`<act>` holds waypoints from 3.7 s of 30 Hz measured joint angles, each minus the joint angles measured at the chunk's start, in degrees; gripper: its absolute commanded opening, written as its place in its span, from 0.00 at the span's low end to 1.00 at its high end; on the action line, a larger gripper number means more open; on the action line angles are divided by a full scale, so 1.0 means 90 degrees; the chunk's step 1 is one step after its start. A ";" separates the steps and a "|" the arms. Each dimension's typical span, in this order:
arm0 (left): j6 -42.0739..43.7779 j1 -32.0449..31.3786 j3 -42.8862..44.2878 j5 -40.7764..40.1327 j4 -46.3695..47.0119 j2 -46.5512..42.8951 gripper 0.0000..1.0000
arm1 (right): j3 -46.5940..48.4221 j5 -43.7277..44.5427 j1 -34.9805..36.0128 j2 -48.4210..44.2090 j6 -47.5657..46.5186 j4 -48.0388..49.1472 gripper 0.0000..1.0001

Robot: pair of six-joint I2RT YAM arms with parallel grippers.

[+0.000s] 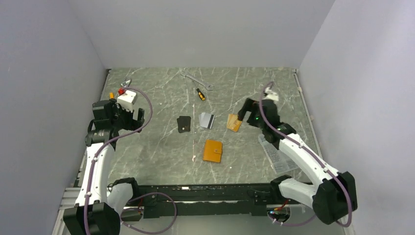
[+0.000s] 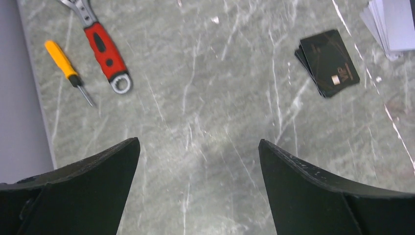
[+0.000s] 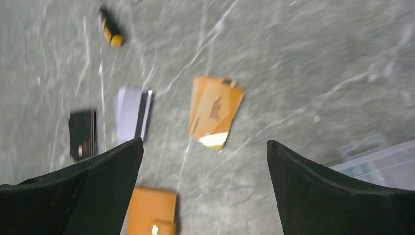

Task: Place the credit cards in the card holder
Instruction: Open the card holder at the center of the board.

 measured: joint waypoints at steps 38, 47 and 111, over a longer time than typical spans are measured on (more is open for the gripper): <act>0.0151 -0.2856 -0.0464 0.1214 -0.0748 0.1197 0.99 | 0.0612 0.1598 0.4369 0.2766 0.0860 -0.1042 0.81; -0.0206 -0.3657 -0.0444 0.1115 -0.0546 0.1314 0.99 | 0.0510 0.1513 0.4439 0.2931 0.1110 -0.0862 0.64; -0.4012 -0.4636 -0.0039 0.2939 0.2926 0.4629 0.05 | -0.1800 -0.0454 0.3735 0.1552 0.1634 0.2943 0.00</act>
